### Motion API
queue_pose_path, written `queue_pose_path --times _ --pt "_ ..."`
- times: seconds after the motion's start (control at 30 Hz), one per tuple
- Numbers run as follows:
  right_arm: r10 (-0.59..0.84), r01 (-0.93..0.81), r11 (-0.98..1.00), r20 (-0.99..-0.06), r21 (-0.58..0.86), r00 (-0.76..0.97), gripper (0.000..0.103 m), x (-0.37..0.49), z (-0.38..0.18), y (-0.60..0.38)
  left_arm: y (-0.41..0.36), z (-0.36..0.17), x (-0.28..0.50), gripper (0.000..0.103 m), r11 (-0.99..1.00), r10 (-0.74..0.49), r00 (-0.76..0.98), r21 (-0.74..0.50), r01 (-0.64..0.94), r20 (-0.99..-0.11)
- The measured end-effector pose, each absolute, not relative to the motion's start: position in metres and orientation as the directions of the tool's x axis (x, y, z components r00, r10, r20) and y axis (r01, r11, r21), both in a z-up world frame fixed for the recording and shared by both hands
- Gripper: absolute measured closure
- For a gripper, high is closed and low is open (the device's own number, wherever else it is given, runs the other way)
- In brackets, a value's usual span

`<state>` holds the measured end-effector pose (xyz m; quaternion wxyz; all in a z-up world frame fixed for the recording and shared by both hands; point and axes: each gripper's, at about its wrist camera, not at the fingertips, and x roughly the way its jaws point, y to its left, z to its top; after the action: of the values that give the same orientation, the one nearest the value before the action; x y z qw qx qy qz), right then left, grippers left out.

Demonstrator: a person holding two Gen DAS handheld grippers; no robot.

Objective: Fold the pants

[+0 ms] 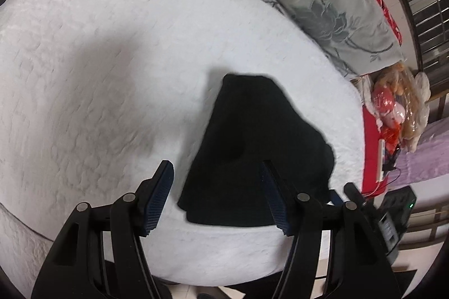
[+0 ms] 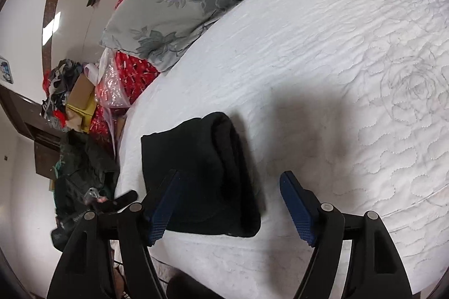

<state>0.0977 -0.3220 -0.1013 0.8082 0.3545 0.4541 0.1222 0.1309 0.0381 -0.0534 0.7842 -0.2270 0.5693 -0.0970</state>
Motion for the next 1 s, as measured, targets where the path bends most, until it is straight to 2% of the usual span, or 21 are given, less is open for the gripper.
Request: queue_pose_path --times 0.17,0.3,0.37,0.47,0.53,0.6,0.87,0.93,1.0 --pt "0.505 0.042 0.737 -0.591 0.674 0.629 0.028 0.108 -0.082 -0.305 0.015 -0.036 0.155 0.04 0.879 -0.427 0.357 -0.474 -0.054 -0.831" --pt "0.489 -0.015 0.774 -0.582 0.633 0.649 0.033 0.123 -0.072 -0.287 -0.01 -0.042 0.177 0.04 0.9 -0.394 0.346 -0.433 -0.042 -0.852" --pt "0.472 -0.031 0.802 -0.602 0.596 0.645 0.037 0.13 -0.073 -0.277 -0.022 -0.051 0.184 0.04 0.934 -0.323 0.349 -0.356 -0.034 -0.88" --pt "0.407 -0.013 0.863 -0.68 0.505 0.61 0.048 0.141 -0.088 -0.268 -0.036 -0.076 0.196 0.039 0.98 -0.181 0.331 -0.197 -0.017 -0.926" --pt "0.366 0.022 0.888 -0.734 0.46 0.572 0.05 0.148 -0.107 -0.27 -0.032 -0.096 0.202 0.035 0.977 -0.187 0.305 -0.208 -0.037 -0.934" --pt "0.4 0.054 0.863 -0.745 0.502 0.535 0.051 0.151 -0.129 -0.279 -0.023 -0.097 0.201 0.033 0.96 -0.236 0.315 -0.27 -0.07 -0.919" --pt "0.477 0.056 0.806 -0.703 0.589 0.527 0.046 0.14 -0.118 -0.292 -0.019 -0.071 0.173 0.033 0.964 -0.225 0.376 -0.263 -0.052 -0.899" --pt "0.49 0.072 0.787 -0.693 0.612 0.528 0.036 0.132 -0.116 -0.298 -0.018 -0.065 0.164 0.033 0.966 -0.218 0.389 -0.254 -0.044 -0.895" --pt "0.493 0.09 0.777 -0.692 0.623 0.527 0.035 0.126 -0.116 -0.3 -0.017 -0.06 0.157 0.033 0.97 -0.207 0.398 -0.24 -0.034 -0.894"
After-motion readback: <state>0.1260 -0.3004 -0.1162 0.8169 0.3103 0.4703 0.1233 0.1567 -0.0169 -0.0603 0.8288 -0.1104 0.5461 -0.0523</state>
